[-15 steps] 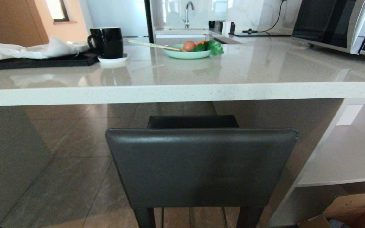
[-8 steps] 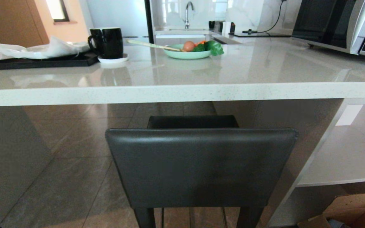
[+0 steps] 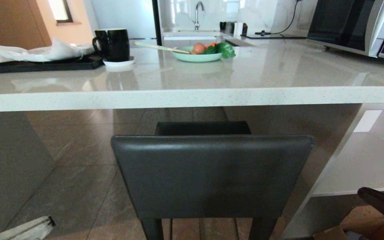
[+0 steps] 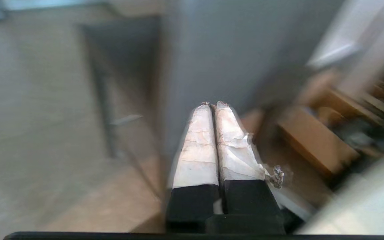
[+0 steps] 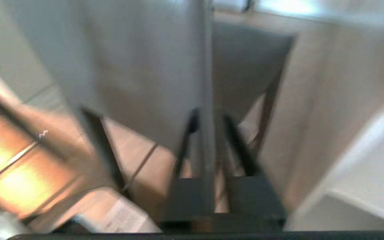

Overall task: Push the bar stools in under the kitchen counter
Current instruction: Pull the gray chair out from under the dining table

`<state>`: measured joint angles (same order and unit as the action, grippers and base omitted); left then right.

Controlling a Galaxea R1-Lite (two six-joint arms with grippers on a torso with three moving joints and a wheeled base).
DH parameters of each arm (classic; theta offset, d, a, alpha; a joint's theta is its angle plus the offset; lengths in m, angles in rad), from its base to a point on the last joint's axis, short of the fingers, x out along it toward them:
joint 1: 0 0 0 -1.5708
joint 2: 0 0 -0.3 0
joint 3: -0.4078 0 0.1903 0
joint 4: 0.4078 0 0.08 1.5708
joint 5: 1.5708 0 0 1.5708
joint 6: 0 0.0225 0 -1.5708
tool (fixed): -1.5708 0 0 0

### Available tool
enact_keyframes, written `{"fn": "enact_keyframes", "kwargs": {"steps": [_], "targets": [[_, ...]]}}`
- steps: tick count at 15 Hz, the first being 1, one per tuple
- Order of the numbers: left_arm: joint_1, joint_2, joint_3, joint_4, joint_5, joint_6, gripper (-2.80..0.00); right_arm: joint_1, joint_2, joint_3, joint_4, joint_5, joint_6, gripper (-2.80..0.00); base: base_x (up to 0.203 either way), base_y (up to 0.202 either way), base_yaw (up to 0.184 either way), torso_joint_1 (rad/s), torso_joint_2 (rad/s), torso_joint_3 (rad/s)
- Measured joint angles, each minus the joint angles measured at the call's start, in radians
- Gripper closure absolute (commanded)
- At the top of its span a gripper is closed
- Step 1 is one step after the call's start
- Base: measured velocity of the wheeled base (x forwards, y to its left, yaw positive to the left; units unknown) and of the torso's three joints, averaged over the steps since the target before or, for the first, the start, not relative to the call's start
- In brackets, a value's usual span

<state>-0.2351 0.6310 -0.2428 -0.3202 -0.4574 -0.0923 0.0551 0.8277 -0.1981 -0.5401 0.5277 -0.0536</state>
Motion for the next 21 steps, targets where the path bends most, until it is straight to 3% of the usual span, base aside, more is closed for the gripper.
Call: {"fn": "enact_keyframes", "kwargs": {"steps": [2, 5, 7, 11, 13, 15, 17, 19, 21], "targets": [[0.001, 0.052, 0.010, -0.032, -0.014, -0.010, -2.80, -0.013, 0.084, -0.005, -0.026, 0.028, -0.007, -2.80, 0.000, 0.000, 0.000, 0.000, 0.00, 0.000], [0.071, 0.167, 0.024, -0.142, -0.025, -0.039, -2.80, -0.089, 0.170, -0.008, -0.060, 0.037, -0.007, -2.80, 0.000, 0.000, 0.000, 0.000, 0.00, 0.000], [0.105, 0.266, 0.052, -0.248, -0.066, -0.043, -2.80, -0.124, 0.215, 0.003, -0.066, 0.075, -0.008, -2.80, 0.000, 0.000, 0.000, 0.000, 0.00, 0.000], [0.177, 0.497, 0.180, -0.595, -0.243, -0.039, -2.80, -0.167, 0.352, 0.064, -0.214, 0.098, -0.009, -2.80, 0.000, 0.000, 0.000, 0.000, 0.00, 0.000], [0.282, 0.629, 0.216, -0.779, -0.351, -0.036, -2.80, -0.219, 0.474, 0.125, -0.371, 0.138, -0.009, -2.80, 0.000, 0.000, 0.000, 0.000, 0.00, 0.000], [0.384, 0.738, 0.232, -0.950, -0.506, -0.025, -2.80, -0.287, 0.595, 0.164, -0.557, 0.226, -0.011, -2.80, 0.000, 0.000, 0.000, 0.000, 0.00, 0.000], [0.424, 0.814, 0.239, -1.060, -0.623, -0.008, -2.80, -0.323, 0.711, 0.178, -0.726, 0.344, -0.016, -2.80, 0.000, 0.000, 0.000, 0.000, 0.00, 0.000], [0.429, 0.853, 0.230, -1.080, -0.705, 0.005, -2.80, -0.333, 0.822, 0.152, -0.868, 0.462, -0.012, -2.80, 0.000, 0.000, 0.000, 0.000, 0.00, 0.000], [0.402, 0.877, 0.201, -1.090, -0.723, 0.005, -2.80, -0.307, 0.913, 0.101, -0.965, 0.591, -0.001, -2.80, 0.000, 0.000, 0.000, 0.000, 0.00, 0.000]]}}
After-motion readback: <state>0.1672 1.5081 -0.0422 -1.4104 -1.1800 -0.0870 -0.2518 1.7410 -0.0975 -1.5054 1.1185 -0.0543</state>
